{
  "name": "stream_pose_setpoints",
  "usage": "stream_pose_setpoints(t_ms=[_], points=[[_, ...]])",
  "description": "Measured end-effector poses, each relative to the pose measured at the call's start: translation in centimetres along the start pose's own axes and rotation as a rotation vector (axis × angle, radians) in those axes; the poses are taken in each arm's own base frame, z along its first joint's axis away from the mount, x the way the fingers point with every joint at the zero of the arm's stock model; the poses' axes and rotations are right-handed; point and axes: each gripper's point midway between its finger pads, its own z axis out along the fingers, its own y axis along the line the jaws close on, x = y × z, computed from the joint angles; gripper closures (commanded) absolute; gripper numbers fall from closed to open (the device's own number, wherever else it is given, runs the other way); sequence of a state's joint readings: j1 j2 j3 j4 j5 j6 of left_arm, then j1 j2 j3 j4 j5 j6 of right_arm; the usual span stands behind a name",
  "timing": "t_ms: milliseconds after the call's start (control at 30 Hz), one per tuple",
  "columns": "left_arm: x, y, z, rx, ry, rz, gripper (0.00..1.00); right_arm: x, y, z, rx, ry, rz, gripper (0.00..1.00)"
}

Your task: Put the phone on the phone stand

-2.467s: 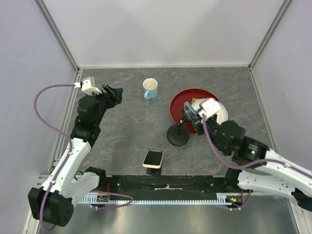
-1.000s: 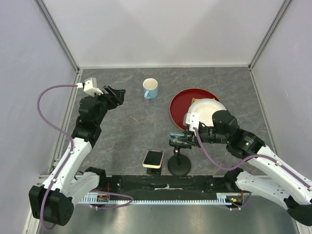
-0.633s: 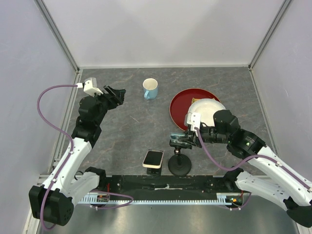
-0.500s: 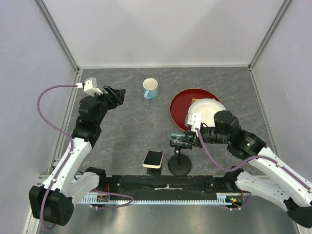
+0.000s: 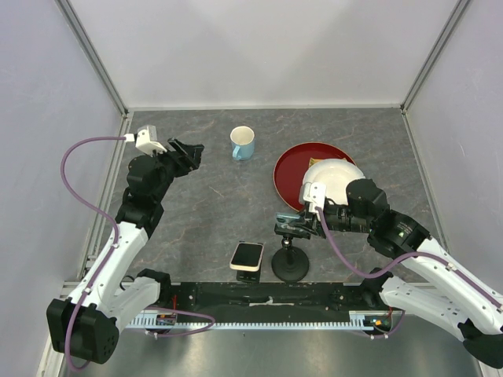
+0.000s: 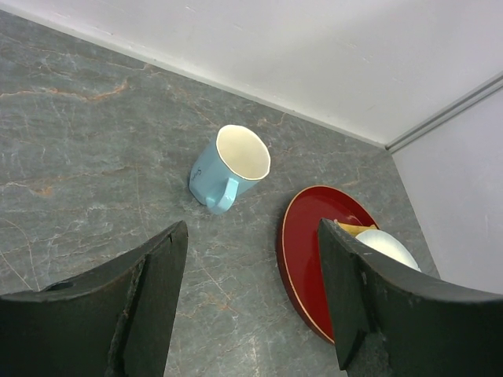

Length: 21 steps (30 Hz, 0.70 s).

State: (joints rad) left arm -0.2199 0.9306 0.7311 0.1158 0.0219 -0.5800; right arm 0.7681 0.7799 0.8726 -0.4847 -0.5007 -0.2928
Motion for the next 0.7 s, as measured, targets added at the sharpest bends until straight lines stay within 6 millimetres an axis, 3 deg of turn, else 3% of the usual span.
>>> stream_pose_setpoints(t_ms=[433, 700], points=[[-0.1, -0.4, 0.0, 0.019, -0.003, -0.005, 0.28, -0.2, -0.5, 0.4, 0.008, -0.005, -0.038, 1.00], [-0.1, -0.4, 0.0, 0.019, -0.003, -0.005, 0.27, 0.2, -0.3, -0.5, 0.036, -0.018, -0.048, 0.86]])
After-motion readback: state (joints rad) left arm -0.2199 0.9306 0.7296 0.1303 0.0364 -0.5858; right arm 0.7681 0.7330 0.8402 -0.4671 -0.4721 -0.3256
